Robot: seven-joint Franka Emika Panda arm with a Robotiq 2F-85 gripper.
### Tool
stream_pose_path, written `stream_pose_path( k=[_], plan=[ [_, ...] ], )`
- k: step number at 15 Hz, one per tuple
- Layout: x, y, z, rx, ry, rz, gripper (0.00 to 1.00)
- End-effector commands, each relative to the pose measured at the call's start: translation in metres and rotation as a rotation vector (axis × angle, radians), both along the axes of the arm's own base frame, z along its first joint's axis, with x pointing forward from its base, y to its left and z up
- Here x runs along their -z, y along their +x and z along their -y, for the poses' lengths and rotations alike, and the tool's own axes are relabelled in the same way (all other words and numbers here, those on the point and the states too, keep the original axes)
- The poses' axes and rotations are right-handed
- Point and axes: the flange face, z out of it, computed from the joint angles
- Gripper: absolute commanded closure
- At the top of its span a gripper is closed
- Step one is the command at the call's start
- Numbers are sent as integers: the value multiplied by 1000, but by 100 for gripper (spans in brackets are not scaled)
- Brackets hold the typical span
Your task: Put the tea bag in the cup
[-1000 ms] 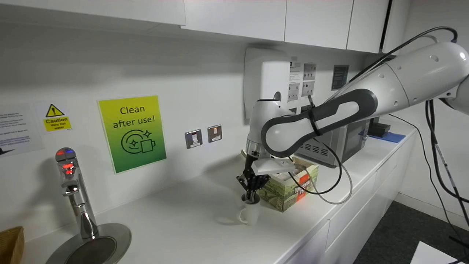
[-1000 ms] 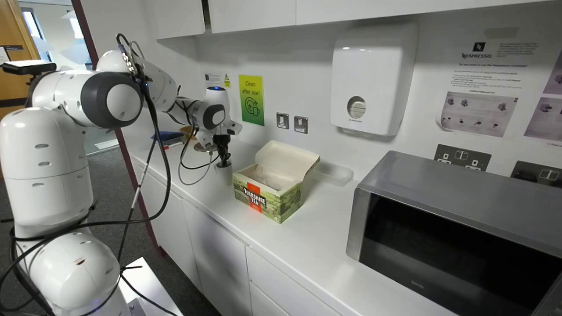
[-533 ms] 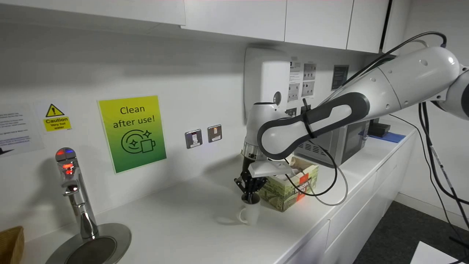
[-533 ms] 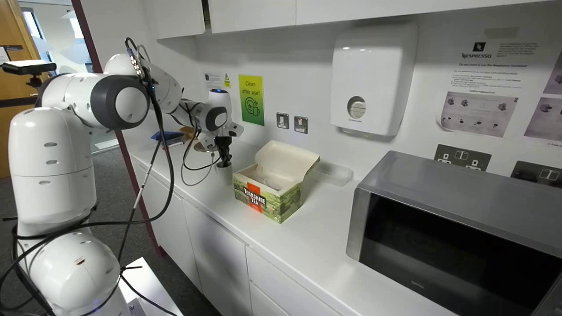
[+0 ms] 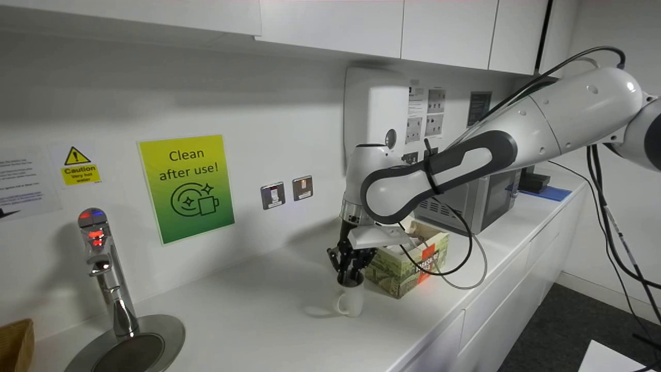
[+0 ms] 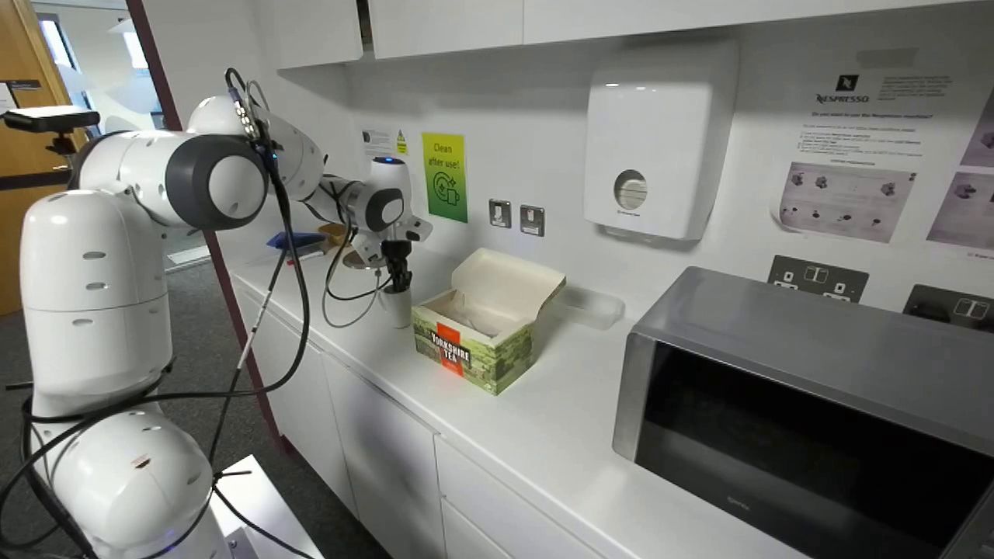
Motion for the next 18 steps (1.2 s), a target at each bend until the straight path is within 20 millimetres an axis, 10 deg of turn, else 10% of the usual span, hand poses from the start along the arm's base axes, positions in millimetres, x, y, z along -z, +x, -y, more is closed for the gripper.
stream_pose_path(
  k=[1,6,8,9,18],
  plan=[
    [-15,2,-2,-18,8,17,36],
    [-39,-7,-9,-41,18,62,8],
    [-44,-7,-10,-29,27,77,45],
    [-47,-8,-10,-31,29,80,6],
    [-69,-20,-4,-27,2,109,0]
  ],
)
